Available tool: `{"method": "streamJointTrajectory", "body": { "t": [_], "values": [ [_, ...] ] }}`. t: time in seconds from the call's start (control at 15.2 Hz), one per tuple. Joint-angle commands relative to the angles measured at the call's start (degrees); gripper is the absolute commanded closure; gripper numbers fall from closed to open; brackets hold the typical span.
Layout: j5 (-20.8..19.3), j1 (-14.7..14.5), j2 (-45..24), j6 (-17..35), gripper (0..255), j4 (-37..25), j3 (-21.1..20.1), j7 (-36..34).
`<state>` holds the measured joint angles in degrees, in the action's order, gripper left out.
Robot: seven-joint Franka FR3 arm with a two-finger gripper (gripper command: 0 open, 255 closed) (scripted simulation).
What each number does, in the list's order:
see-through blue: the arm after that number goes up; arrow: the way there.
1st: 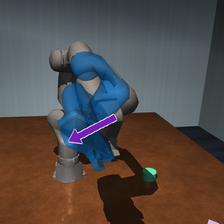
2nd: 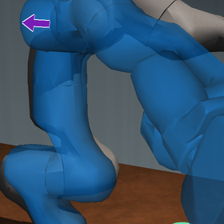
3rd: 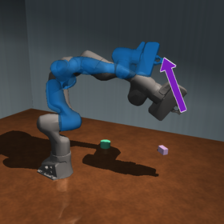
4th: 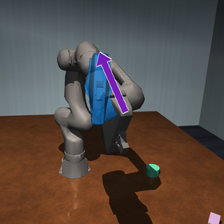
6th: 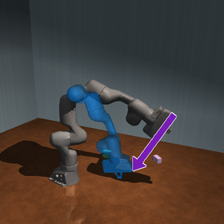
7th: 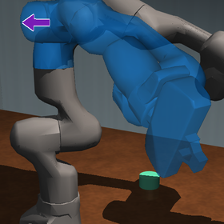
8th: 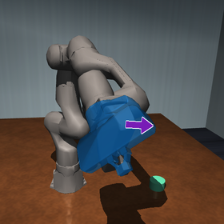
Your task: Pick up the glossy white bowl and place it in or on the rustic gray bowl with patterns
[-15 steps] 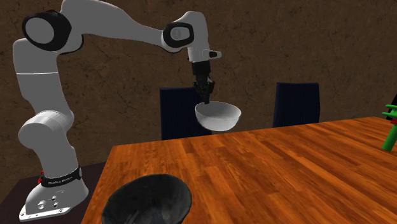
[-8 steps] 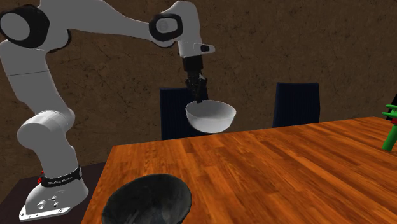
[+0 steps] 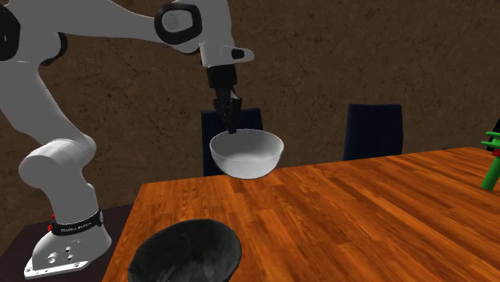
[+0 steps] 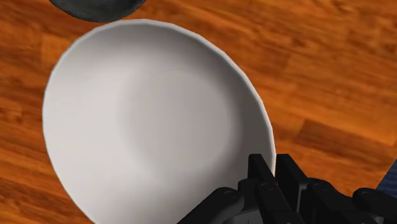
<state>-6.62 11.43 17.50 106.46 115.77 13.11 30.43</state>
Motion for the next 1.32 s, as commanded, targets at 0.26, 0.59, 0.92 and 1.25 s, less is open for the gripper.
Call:
{"method": "streamJointTrajectory", "body": {
  "t": [0.26, 0.59, 0.92, 1.25],
  "values": [
    [-2.05, 3.03, 6.11, -2.04, 255, 3.29, 4.40, 6.80],
    [-3.98, 5.46, 9.83, -3.93, 255, 4.33, 8.40, 12.62],
    [-5.88, 7.75, 12.17, -5.90, 255, 3.76, 12.81, 18.86],
    [-6.53, 8.24, 12.87, -3.17, 255, 7.05, 13.71, 19.37]
  ]
}}
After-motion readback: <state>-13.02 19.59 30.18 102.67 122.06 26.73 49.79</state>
